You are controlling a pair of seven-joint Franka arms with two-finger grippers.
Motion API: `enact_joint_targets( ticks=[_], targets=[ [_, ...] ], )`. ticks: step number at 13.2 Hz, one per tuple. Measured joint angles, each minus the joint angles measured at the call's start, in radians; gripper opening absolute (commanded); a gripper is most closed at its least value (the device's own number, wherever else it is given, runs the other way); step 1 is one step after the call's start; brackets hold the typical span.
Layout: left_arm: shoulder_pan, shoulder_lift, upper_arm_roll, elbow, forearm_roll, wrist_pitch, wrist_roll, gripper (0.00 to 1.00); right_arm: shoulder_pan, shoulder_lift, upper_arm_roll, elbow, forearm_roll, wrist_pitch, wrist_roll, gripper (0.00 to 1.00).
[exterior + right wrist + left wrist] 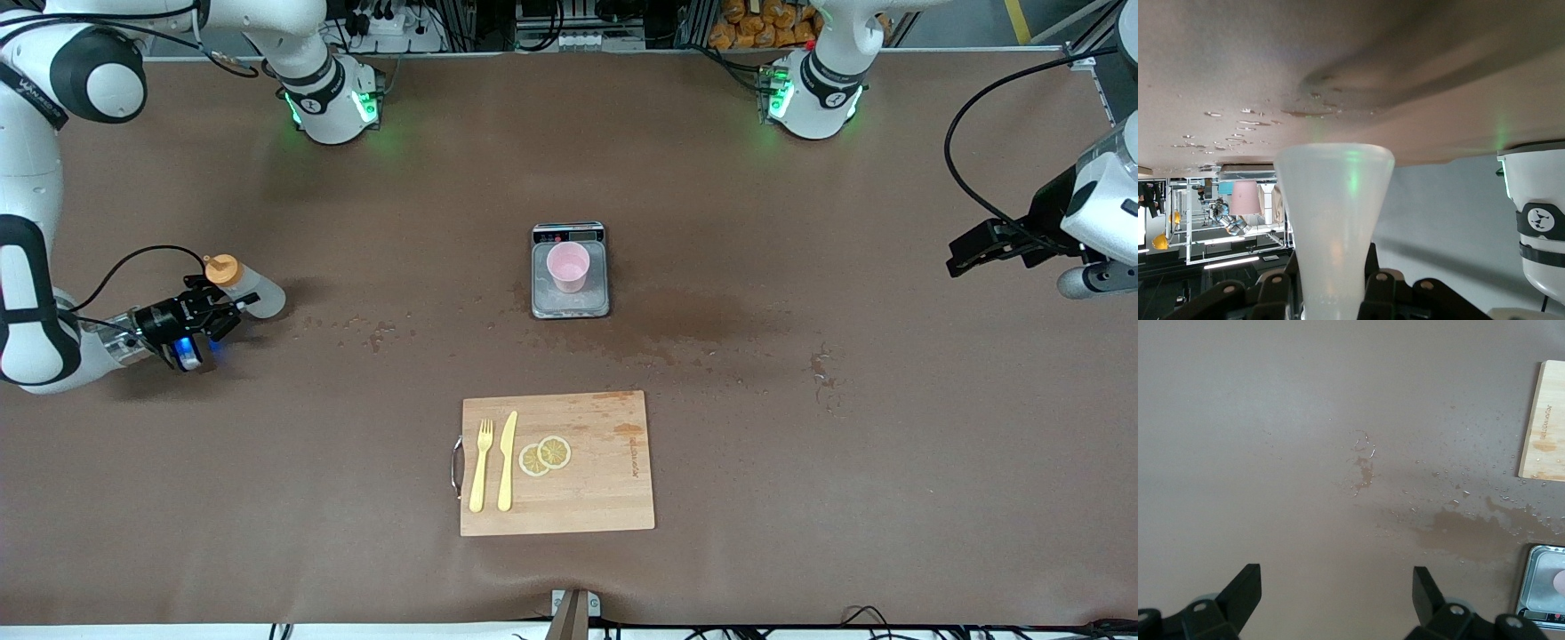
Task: Add sauce to pink cup with both arms
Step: 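Set the sauce bottle upright on the table with the right gripper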
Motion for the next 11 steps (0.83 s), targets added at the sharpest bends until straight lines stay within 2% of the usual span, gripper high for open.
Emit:
enact_joint_targets(
  ticks=[3, 4, 6, 8, 11],
  targets=[
    [0.000, 0.000, 0.000, 0.000, 0.000, 0.000, 0.000, 1.00, 0.001, 0.001, 0.000, -0.023, -0.001, 0.022, -0.031, 0.02],
    [0.000, 0.000, 0.000, 0.000, 0.000, 0.000, 0.000, 1.00, 0.001, 0.001, 0.000, -0.025, -0.001, 0.024, -0.033, 0.09],
    [0.000, 0.000, 0.000, 0.000, 0.000, 0.000, 0.000, 1.00, 0.001, 0.001, 0.000, -0.027, -0.001, 0.027, -0.035, 0.30],
    [0.000, 0.000, 0.001, 0.000, 0.000, 0.000, 0.000, 1.00, 0.001, 0.001, 0.000, -0.027, -0.001, 0.028, -0.036, 0.42],
    [0.000, 0.000, 0.002, 0.000, 0.000, 0.000, 0.000, 1.00, 0.001, 0.001, 0.000, -0.027, -0.003, 0.029, -0.050, 0.53]
  ],
)
